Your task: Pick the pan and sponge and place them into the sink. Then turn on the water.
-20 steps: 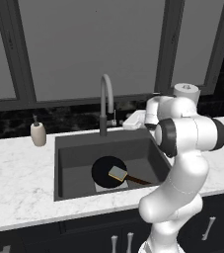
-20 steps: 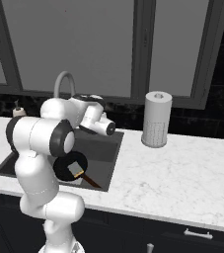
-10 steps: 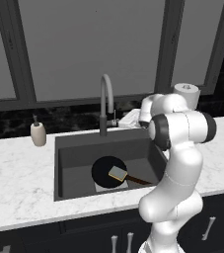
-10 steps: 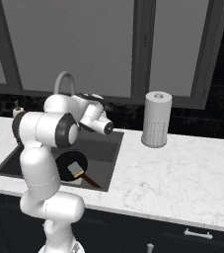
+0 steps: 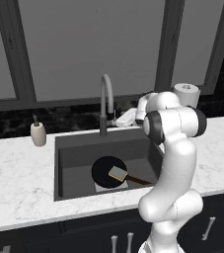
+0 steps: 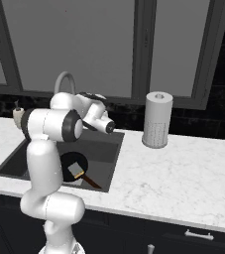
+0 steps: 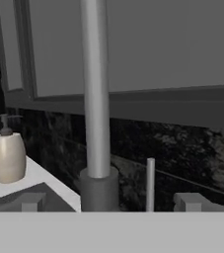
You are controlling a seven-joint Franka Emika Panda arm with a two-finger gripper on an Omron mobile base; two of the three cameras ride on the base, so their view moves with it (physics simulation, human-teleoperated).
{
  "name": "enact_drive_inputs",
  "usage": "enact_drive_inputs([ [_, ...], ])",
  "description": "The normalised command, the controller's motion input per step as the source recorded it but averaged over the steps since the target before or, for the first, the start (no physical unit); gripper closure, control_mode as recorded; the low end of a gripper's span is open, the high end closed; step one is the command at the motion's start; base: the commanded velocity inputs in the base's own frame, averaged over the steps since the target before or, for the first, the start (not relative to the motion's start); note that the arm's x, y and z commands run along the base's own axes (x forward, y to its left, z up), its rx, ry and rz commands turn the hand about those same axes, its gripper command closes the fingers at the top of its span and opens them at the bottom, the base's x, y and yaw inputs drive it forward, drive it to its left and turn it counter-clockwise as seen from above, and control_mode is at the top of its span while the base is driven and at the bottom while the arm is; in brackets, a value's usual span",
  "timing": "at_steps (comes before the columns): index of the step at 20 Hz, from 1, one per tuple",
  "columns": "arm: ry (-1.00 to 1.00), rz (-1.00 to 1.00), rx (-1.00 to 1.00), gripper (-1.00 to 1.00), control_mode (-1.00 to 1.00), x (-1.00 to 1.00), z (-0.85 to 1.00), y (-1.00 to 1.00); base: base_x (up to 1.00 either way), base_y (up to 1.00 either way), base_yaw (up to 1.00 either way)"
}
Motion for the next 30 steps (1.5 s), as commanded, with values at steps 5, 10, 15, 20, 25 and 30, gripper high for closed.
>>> enact_drive_inputs([
  [5,0.0,0.0,0.0,-1.0,-1.0,0.28,-0.14,0.01,0.0,0.0,0.0],
  [10,-0.01,0.0,0.0,-1.0,-1.0,0.26,-0.12,0.01,0.0,0.0,0.0],
  [15,-0.01,0.0,0.0,-1.0,-1.0,0.29,-0.1,0.02,0.0,0.0,0.0],
  [20,0.0,0.0,0.0,-1.0,-1.0,0.31,-0.1,0.08,0.0,0.0,0.0],
  [25,0.0,0.0,0.0,-1.0,-1.0,0.31,-0.1,0.07,0.0,0.0,0.0],
  [30,0.0,0.0,0.0,1.0,-1.0,0.27,-0.09,0.0,0.0,0.0,0.0],
])
